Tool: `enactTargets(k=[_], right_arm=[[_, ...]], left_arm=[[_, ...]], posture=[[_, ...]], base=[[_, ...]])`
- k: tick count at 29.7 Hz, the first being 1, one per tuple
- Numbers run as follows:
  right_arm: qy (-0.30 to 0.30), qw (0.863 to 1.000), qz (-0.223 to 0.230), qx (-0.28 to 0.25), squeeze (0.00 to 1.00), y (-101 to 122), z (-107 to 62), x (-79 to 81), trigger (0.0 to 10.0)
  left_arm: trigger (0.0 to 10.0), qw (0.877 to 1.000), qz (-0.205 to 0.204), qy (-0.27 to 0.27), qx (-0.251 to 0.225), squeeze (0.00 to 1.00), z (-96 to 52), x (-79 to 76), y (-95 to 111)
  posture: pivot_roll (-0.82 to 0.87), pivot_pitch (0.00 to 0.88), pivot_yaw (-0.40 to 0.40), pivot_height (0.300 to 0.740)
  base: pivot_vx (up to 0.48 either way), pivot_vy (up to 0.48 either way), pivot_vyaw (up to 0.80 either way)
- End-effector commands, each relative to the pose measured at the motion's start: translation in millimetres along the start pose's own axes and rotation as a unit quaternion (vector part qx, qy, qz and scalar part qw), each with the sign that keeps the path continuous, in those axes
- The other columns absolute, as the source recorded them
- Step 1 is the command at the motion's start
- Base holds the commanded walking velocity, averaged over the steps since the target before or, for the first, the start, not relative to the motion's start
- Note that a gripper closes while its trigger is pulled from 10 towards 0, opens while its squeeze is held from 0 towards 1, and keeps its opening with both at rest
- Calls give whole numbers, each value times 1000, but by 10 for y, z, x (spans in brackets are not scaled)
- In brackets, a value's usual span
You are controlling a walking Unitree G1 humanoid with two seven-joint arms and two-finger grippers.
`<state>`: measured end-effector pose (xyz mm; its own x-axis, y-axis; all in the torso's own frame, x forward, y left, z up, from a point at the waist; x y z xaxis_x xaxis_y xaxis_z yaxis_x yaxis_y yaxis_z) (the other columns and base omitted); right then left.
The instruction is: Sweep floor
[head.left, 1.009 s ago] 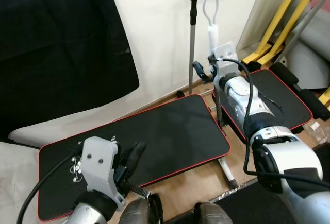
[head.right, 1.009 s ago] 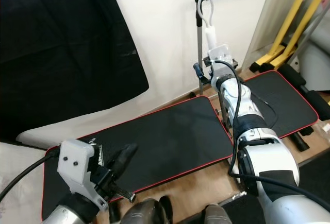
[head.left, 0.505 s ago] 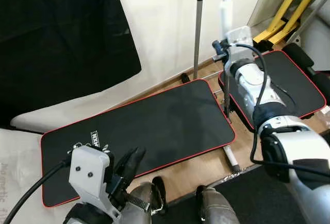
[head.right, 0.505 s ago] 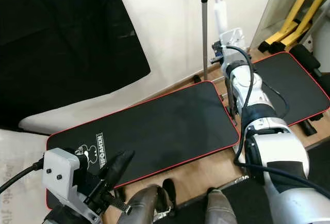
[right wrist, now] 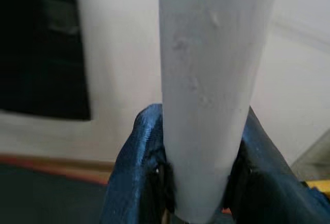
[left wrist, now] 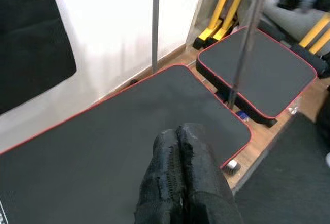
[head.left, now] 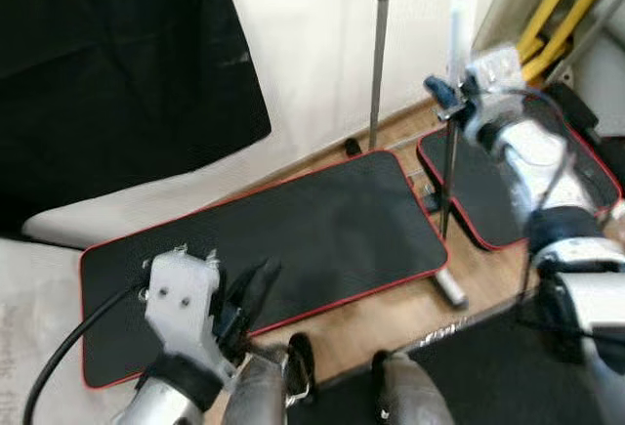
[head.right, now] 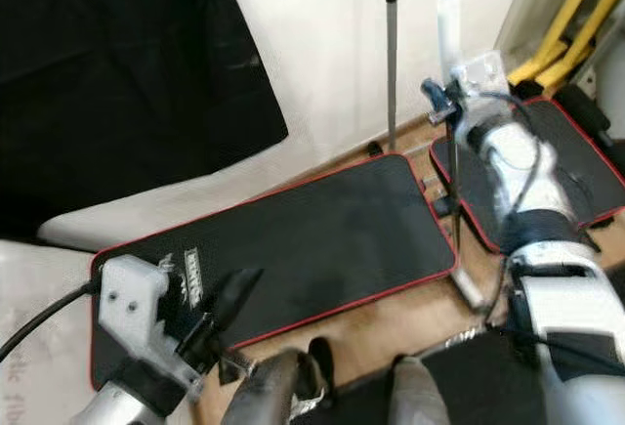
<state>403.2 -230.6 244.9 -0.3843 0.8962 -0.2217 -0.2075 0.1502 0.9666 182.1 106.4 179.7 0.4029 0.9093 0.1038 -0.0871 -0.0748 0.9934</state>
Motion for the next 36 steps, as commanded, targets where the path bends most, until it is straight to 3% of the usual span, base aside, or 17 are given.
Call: enactTargets(k=[1, 8, 17, 18, 19, 25, 36], right_arm=[[40, 999, -12, -5, 0, 113, -39, 41, 0], [75, 996, -22, 47, 0, 123, -293, 111, 0], [-42, 989, 75, 124, 0, -160, -382, 211, 392], [-64, 985, 88, 136, 0, -248, -406, 267, 4196], [-87, 981, 97, 143, 0, -319, -428, 313, 10000], [-149, 975, 96, 137, 0, -346, -500, 379, 10000], [-153, 972, 109, 137, 0, -282, -487, 633, 10000]], left_arm=[[10000, 1000, 5, 5, 14, 0, 3, 21, -76], [10000, 1000, 19, 5, 8, 0, 141, 103, -145], [10000, 1000, 30, 6, -1, 0, 291, 176, -211], [10000, 1000, 31, 7, -1, 0, 308, 180, -222], [10000, 999, 31, 7, -2, 0, 322, 185, -228], [10000, 999, 32, 10, -5, 0, 366, 205, -247], [10000, 999, 29, 12, -12, 0, 411, 219, -251]], posture=[[-14, 190, 27, 740], [-59, 121, 26, 740], [-85, 79, 20, 740], [-87, 74, 18, 740], [-89, 73, 20, 740], [-94, 69, 21, 740], [-95, 60, 16, 740]], base=[[0, 0, 0], [0, 0, 0], [0, 0, 0], [0, 0, 0], [0, 0, 0], [0, 0, -99], [0, 0, -800]])
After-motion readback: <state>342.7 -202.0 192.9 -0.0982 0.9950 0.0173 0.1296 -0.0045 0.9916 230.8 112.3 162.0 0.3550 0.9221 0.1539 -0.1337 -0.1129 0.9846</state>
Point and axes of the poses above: a point about 5 cm out from each wrist's last joint towards the gripper, its own z axis pointing out of the wrist towards the gripper, its own y axis along the axis of the wrist's last joint, x = y × z, the point moved 3 cm from there along z, pointing out of the wrist towards the gripper, and after that the axes turned 10 degrees about z, right-handed, at the moved point
